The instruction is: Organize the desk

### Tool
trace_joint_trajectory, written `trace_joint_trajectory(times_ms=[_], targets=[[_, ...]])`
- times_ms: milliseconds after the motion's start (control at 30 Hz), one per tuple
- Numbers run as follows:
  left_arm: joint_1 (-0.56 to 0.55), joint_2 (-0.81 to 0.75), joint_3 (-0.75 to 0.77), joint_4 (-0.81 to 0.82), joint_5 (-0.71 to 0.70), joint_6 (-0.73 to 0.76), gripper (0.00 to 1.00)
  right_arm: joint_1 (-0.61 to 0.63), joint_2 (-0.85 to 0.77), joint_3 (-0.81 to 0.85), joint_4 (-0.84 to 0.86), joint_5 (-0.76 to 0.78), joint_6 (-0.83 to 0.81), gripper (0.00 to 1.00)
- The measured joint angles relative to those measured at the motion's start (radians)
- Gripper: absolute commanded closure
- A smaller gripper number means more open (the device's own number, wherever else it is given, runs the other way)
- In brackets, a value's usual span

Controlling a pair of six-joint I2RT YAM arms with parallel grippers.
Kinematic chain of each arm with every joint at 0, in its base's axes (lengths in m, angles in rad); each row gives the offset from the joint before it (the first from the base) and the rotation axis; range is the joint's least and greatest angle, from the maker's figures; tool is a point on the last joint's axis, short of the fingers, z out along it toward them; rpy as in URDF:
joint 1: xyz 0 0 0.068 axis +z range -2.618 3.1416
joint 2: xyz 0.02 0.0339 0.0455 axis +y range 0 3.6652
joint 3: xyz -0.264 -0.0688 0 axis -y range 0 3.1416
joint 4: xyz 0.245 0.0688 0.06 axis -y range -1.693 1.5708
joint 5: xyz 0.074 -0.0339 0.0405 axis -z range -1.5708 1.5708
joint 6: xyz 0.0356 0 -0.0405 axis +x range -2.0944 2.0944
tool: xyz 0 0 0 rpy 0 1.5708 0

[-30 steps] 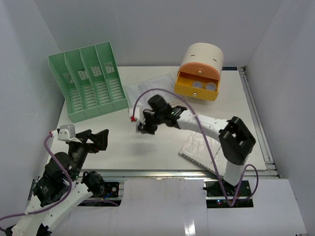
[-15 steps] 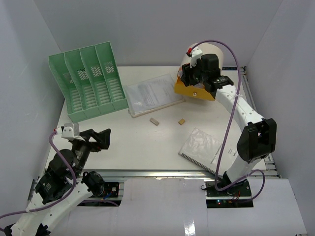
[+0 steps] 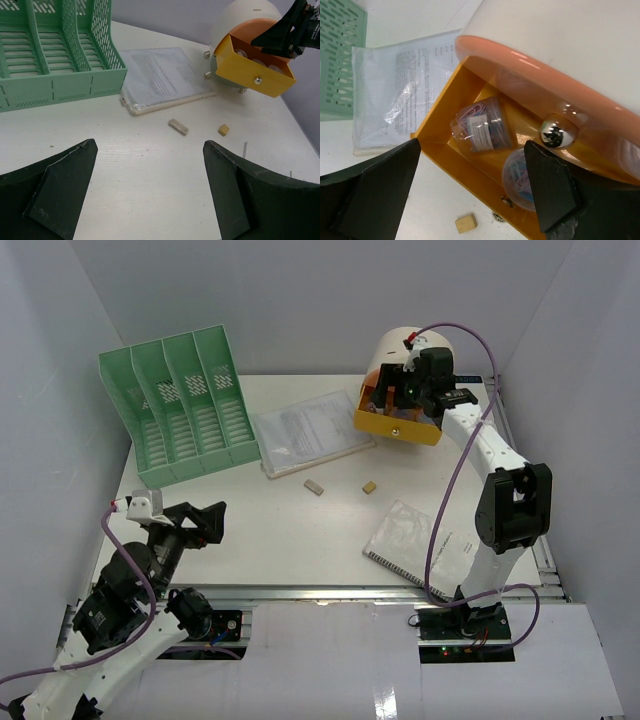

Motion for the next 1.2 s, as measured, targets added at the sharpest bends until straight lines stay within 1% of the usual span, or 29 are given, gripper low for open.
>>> trace_joint_trajectory(times_ms=[100, 167, 200, 267, 300, 333, 367, 433, 467, 500, 533, 600, 700, 767, 867, 933, 1033, 1100, 1167, 1200], targets=[[0.0, 0.014, 0.0, 0.001, 0.001, 0.0, 0.02, 0.003, 0.0, 0.0, 0.001, -0.046, -0.01, 0.1], [0.0, 0.028, 0.0, 0.003, 0.007, 0.0, 0.02, 0.004, -0.003, 0.0, 0.0, -0.112, -0.042, 0.1], [0.0, 0.037, -0.002, 0.008, 0.014, 0.0, 0.02, 0.004, -0.008, 0.0, -0.004, -0.158, -0.086, 0.1], [0.0, 0.056, -0.013, 0.026, 0.033, 0.0, 0.02, 0.004, -0.025, -0.002, -0.021, -0.271, -0.211, 0.1], [0.0, 0.069, -0.019, 0.034, 0.045, 0.0, 0.02, 0.003, -0.042, -0.008, -0.045, -0.352, -0.308, 0.09], [0.0, 0.086, -0.026, 0.045, 0.056, 0.001, 0.02, 0.002, -0.065, -0.015, -0.084, -0.433, -0.419, 0.05], [0.0, 0.106, -0.031, 0.055, 0.069, 0.004, 0.02, 0.002, -0.093, -0.023, -0.14, -0.503, -0.557, 0.07], [0.0, 0.149, -0.042, 0.073, 0.094, 0.01, 0.02, 0.007, -0.147, -0.03, -0.262, -0.593, -0.821, 0.31], [0.0, 0.169, -0.048, 0.081, 0.105, 0.013, 0.02, 0.011, -0.17, -0.034, -0.313, -0.619, -0.942, 0.48], [0.0, 0.187, -0.053, 0.087, 0.116, 0.017, 0.02, 0.017, -0.188, -0.04, -0.355, -0.624, -1.051, 0.61], [0.0, 0.202, -0.057, 0.095, 0.128, 0.019, 0.02, 0.021, -0.202, -0.047, -0.394, -0.618, -1.139, 0.65], [0.0, 0.223, -0.066, 0.106, 0.147, 0.023, 0.02, 0.023, -0.208, -0.066, -0.45, -0.57, -1.265, 0.7], [0.0, 0.229, -0.074, 0.113, 0.161, 0.028, 0.02, 0.021, -0.178, -0.1, -0.49, -0.48, -1.376, 0.77], [0.0, 0.223, -0.077, 0.116, 0.164, 0.03, 0.02, 0.02, -0.151, -0.126, -0.508, -0.421, -1.421, 0.8], [0.0, 0.21, -0.079, 0.125, 0.165, 0.03, 0.02, 0.02, -0.11, -0.139, -0.522, -0.346, -1.453, 0.8], [0.0, 0.204, -0.079, 0.131, 0.165, 0.03, 0.02, 0.02, -0.092, -0.139, -0.51, -0.302, -1.449, 0.76], [0.0, 0.202, -0.079, 0.136, 0.165, 0.03, 0.02, 0.02, -0.072, -0.147, -0.446, -0.23, -1.417, 0.67], [0.0, 0.202, -0.079, 0.136, 0.166, 0.03, 0.02, 0.021, -0.067, -0.168, -0.368, -0.176, -1.378, 0.56], [0.0, 0.202, -0.079, 0.137, 0.167, 0.03, 0.02, 0.02, -0.059, -0.187, -0.299, -0.128, -1.339, 0.4], [0.0, 0.203, -0.079, 0.137, 0.168, 0.03, 0.02, 0.022, -0.054, -0.196, -0.27, -0.109, -1.322, 0.35]])
